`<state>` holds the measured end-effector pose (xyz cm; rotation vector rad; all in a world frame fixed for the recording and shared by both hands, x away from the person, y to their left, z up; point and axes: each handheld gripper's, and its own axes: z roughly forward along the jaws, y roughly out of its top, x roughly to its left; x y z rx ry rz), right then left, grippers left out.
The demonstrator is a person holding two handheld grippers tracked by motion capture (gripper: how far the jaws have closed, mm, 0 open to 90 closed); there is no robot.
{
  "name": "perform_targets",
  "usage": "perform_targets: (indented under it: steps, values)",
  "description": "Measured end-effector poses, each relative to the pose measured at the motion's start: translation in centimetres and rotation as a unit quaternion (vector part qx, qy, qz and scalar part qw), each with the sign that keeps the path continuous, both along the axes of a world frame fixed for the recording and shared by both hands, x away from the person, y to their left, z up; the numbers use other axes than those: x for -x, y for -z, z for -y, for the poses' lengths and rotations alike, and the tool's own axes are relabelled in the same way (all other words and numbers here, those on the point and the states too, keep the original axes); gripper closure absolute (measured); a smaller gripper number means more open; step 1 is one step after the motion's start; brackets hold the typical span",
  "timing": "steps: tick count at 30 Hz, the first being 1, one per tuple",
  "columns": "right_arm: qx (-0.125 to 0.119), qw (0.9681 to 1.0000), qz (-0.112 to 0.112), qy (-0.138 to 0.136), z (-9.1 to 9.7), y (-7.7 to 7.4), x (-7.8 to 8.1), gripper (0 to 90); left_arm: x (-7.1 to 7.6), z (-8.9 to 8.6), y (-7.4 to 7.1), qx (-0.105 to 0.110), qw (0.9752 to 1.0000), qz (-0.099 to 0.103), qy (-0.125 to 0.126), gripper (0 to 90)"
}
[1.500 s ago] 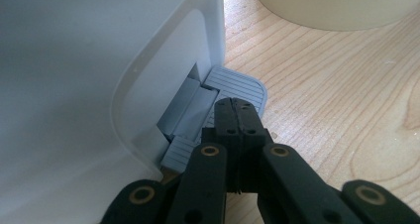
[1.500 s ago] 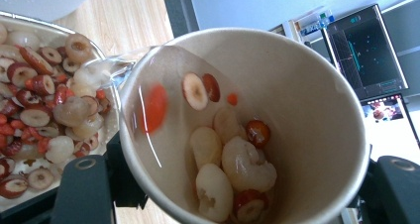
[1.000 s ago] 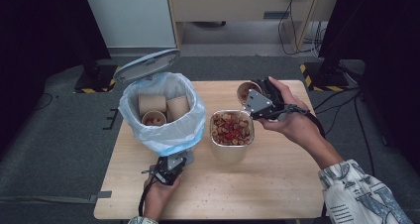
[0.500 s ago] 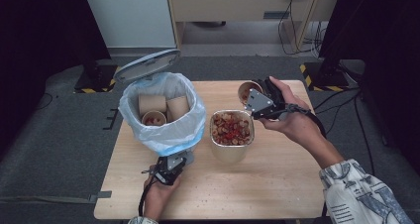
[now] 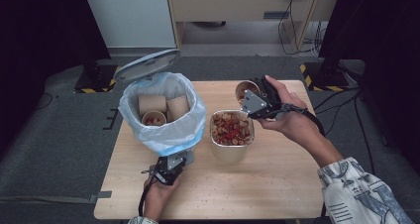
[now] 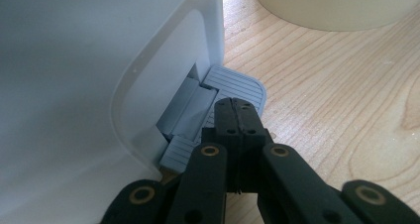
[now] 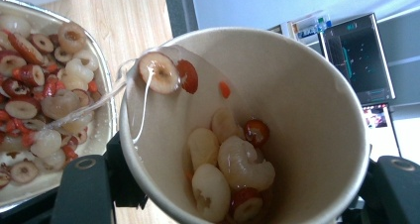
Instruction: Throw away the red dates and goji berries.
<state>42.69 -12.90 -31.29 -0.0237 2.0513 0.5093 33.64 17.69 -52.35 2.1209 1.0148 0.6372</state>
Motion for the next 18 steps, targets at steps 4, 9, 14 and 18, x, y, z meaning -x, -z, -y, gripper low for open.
perform_targets:
  steps: [4, 9, 14, 18]
  values:
    - [0.016, 0.9998, 0.008, -0.003, -0.25, 0.02, 0.11, 29.4, -0.01, -0.01, 0.0, 0.0, 1.0, 0.0, 0.001, 90.0]
    - [0.016, 0.9999, 0.005, -0.002, -0.22, 0.04, 0.07, 29.4, -0.02, -0.01, -0.01, 0.001, 1.0, -0.001, 0.001, 90.0]
    - [0.013, 0.9999, 0.005, 0.0, -0.17, 0.02, 0.06, 29.4, 0.0, 0.0, -0.01, 0.0, 1.0, 0.0, 0.001, 89.9]
    - [0.012, 0.9999, 0.004, -0.002, -0.14, -0.05, 0.04, 29.4, 0.0, 0.01, 0.0, 0.0, 1.0, 0.0, 0.001, 90.0]
